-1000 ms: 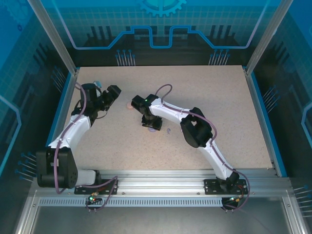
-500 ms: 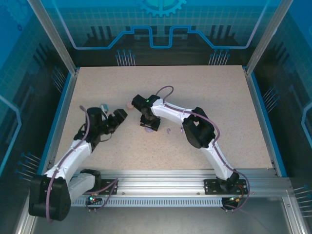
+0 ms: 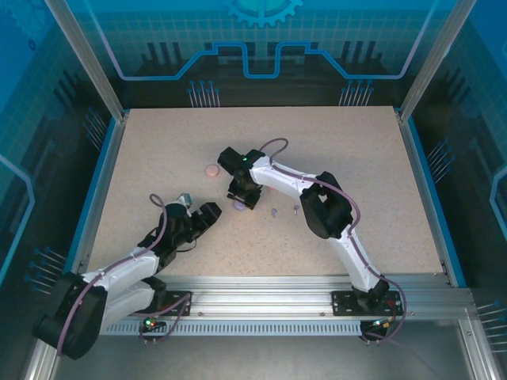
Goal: Insert wireless bluetooth earbuds into charging case
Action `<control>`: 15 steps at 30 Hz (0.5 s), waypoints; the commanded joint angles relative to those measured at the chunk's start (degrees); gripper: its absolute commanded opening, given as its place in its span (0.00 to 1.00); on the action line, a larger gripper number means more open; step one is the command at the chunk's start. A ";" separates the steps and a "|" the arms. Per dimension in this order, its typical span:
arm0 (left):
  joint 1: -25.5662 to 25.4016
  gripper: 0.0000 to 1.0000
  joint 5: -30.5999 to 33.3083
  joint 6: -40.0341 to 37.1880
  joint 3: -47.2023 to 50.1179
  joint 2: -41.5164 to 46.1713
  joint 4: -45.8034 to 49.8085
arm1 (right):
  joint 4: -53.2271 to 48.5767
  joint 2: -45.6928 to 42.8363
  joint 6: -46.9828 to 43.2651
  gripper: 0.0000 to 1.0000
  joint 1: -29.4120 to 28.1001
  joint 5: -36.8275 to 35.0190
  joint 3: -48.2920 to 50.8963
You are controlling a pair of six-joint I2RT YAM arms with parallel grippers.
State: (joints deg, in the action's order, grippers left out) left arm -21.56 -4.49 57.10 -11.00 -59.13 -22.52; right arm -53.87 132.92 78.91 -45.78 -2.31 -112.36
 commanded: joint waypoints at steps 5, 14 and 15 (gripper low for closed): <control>-3.39 0.78 5.22 0.04 0.71 -7.64 -13.89 | 2.13 -3.93 2.91 0.41 0.26 2.69 1.56; -7.09 0.70 7.78 -0.69 -1.96 -18.53 -22.88 | 3.06 -4.60 3.14 0.40 -0.08 3.57 2.28; -7.22 0.68 7.83 -0.91 -2.46 -19.48 -23.37 | 3.07 -4.67 3.08 0.40 -0.17 3.60 2.42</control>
State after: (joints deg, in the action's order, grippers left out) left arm -28.14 1.02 57.01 -11.27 -76.64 -40.27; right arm -50.74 130.78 81.06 -45.76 0.51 -110.76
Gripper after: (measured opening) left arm 0.695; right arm 0.445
